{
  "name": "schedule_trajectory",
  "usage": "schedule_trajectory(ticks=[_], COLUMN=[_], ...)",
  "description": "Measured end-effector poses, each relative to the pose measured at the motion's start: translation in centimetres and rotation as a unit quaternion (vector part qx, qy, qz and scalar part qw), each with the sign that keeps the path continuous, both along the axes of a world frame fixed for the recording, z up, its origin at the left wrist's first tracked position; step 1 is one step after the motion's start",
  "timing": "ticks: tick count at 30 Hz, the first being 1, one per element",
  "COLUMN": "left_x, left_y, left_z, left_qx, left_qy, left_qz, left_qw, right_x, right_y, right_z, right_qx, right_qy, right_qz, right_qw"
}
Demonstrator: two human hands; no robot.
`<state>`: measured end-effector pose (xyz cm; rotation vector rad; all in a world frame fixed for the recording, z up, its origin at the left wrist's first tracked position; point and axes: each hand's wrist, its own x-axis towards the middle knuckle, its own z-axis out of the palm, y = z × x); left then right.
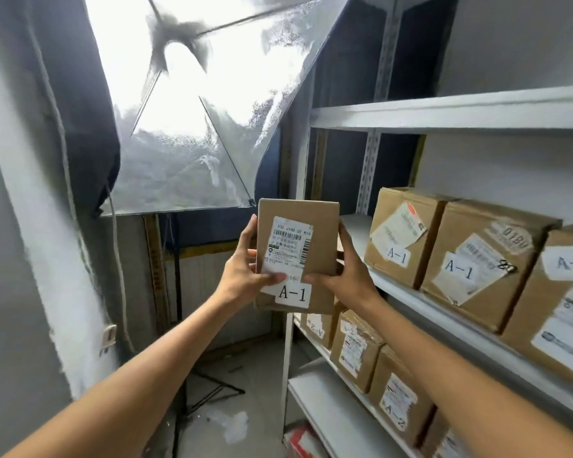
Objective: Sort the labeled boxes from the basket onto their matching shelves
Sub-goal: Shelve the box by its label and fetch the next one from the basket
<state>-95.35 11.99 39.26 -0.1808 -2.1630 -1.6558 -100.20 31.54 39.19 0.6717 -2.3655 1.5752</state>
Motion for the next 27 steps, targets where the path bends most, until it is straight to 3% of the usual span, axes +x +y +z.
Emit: schedule_trajectory(ticks=[6, 22, 27], left_x=[-8.5, -27.5, -32.5], left_y=[1.0, 0.7, 1.2], left_z=[1.6, 2.6, 1.7], left_qx=[-0.003, -0.054, -0.047], left_qy=[0.009, 0.016, 0.025], left_qz=[-0.002, -0.114, -0.148], left_qw=[1.000, 0.992, 0.988], right_x=[-6.8, -18.7, -22.2], right_y=[0.0, -1.5, -1.8], right_z=[1.0, 1.3, 0.6], right_qx=[-0.025, -0.022, 0.029], right_qy=[0.046, 0.029, 0.005], right_qz=[-0.062, -0.219, -0.306], right_qw=[0.997, 0.975, 0.952])
